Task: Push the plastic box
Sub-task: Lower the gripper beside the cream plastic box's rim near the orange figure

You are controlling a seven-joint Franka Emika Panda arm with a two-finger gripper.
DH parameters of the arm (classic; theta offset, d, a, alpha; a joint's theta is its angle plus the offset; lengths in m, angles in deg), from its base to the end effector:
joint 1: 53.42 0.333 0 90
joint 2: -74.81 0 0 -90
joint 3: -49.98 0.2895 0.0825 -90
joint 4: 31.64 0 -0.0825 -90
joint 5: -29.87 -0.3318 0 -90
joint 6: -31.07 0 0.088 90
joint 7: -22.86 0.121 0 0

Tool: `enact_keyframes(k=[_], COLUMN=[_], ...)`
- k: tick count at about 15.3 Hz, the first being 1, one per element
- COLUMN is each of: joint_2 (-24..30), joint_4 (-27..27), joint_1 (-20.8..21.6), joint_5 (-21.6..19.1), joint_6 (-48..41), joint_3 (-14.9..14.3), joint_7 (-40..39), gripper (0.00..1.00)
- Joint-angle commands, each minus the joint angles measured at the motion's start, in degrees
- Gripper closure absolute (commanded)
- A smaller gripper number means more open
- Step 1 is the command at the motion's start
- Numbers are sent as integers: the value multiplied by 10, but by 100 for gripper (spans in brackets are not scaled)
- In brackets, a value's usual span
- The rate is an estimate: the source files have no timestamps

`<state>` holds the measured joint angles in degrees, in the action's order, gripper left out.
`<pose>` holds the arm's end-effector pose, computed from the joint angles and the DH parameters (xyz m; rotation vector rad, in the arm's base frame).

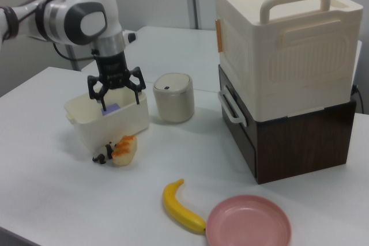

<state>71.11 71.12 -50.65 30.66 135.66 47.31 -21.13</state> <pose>0.5266 0.0001 0.4779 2.9065 1.1833 -0.0570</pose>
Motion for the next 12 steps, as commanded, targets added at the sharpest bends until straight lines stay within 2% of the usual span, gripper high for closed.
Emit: enact_keyframes(k=[1,5,12], joint_2=[-14,-39,-68], joint_4=[14,13,12], joint_1=[11,17,33], joint_5=[22,29,31], joint_6=[26,42,70], joint_3=[-5,-3,0], joint_7=[-54,-92,-89], gripper=[0,0,0])
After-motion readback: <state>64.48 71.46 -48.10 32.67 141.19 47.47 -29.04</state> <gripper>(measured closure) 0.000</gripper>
